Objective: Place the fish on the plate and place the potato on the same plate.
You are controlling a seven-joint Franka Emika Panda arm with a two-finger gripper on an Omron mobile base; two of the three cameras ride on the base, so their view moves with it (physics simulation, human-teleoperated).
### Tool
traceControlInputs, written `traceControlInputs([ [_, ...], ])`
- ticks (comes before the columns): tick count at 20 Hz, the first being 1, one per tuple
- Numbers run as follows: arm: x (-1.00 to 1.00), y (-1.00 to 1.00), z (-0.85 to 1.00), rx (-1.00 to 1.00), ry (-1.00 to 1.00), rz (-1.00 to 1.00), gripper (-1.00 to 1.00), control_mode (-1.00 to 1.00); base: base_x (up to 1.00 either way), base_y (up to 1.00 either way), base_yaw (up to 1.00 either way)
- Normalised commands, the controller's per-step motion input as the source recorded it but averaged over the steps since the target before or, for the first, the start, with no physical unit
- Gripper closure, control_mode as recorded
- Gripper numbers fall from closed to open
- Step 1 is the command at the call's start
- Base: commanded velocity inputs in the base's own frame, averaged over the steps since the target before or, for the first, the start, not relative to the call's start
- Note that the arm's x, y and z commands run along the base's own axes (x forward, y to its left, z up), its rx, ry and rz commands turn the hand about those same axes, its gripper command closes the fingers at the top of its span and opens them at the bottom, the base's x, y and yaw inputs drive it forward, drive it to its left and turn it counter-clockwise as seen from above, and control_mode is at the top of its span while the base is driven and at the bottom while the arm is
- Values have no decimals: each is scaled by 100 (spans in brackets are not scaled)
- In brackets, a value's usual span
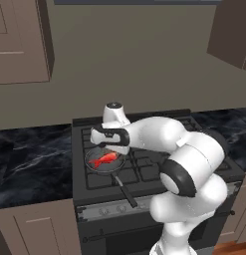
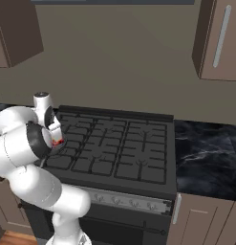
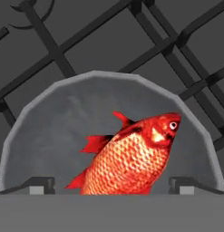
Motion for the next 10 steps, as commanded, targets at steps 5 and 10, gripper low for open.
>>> traceControlInputs([
  [5, 17, 16, -32, -2, 4, -1, -100, -100, 0, 0, 0],
  [10, -4, 0, -21, -1, 0, 0, -100, -100, 0, 0, 0],
])
